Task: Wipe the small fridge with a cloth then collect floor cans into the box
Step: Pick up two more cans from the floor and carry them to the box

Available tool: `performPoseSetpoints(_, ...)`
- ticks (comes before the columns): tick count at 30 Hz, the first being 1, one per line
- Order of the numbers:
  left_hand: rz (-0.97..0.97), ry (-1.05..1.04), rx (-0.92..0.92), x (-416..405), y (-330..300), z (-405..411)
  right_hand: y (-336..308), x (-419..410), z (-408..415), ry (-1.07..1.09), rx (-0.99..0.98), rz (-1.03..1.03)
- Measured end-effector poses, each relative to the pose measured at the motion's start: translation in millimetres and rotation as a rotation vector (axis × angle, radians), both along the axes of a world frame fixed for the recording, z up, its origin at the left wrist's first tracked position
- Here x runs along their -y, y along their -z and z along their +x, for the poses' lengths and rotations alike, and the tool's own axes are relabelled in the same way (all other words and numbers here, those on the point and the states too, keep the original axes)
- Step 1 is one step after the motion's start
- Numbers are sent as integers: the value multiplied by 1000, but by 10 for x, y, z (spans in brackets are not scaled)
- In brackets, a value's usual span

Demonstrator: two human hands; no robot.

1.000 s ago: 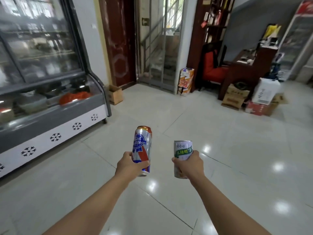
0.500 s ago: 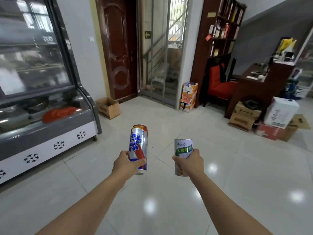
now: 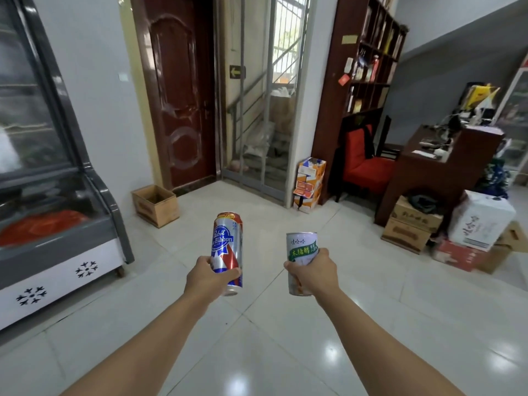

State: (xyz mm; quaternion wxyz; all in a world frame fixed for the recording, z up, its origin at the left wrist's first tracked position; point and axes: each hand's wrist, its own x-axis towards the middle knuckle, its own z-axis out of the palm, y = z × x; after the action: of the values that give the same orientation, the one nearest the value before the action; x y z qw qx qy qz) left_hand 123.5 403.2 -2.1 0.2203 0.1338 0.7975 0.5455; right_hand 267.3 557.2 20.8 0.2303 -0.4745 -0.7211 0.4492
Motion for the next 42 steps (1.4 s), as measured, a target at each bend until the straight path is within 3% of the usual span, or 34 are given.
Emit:
performPoseSetpoints(9,-47,-4,-51,-1671,-203,-1013,-93,-1721,-984,-6,-27,-11)
performPoseSetpoints(22,-31,-217,10,-4166,-127,-2122,-34,-4523,-2542,-184,-7,15)
performPoseSetpoints(42,-23,-319,28,-6904,-126,-4862,-115,-7293,-5363,-280,35,18)
